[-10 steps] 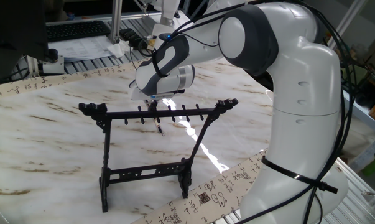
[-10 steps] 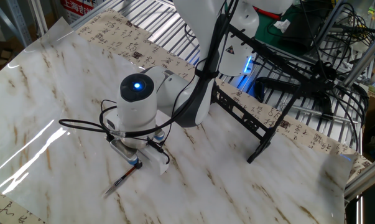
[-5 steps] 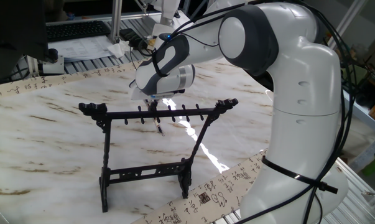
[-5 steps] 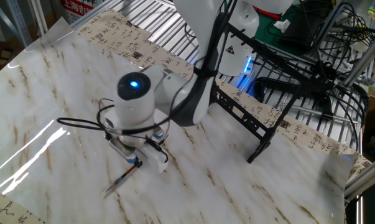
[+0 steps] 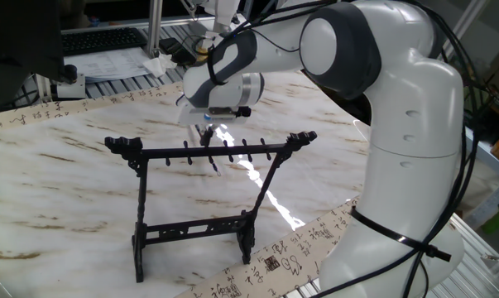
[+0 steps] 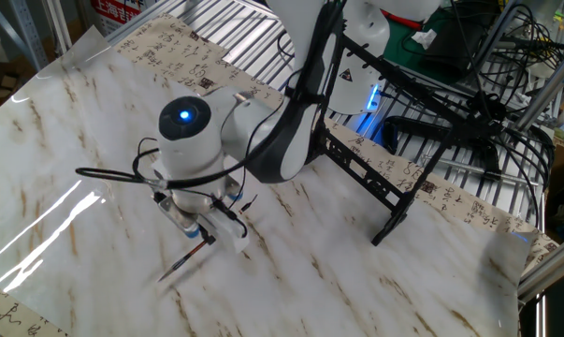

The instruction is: Place the brush on the pen rack

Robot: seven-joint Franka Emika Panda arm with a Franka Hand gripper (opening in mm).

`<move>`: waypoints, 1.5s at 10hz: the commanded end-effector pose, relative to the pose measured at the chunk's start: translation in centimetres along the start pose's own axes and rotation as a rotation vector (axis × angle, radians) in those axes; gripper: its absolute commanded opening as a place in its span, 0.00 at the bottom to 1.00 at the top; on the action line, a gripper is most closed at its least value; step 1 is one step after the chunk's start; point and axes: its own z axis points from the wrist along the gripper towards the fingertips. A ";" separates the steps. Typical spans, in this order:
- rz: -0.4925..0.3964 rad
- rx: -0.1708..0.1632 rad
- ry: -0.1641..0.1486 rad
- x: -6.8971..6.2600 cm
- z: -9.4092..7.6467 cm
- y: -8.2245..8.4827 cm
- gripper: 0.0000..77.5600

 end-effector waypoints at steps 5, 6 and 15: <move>0.020 0.023 0.124 2.2 -3.8 1.7 0.01; 0.019 0.027 0.132 2.4 -4.1 1.8 0.01; 0.037 0.089 0.329 4.4 -8.5 4.2 0.01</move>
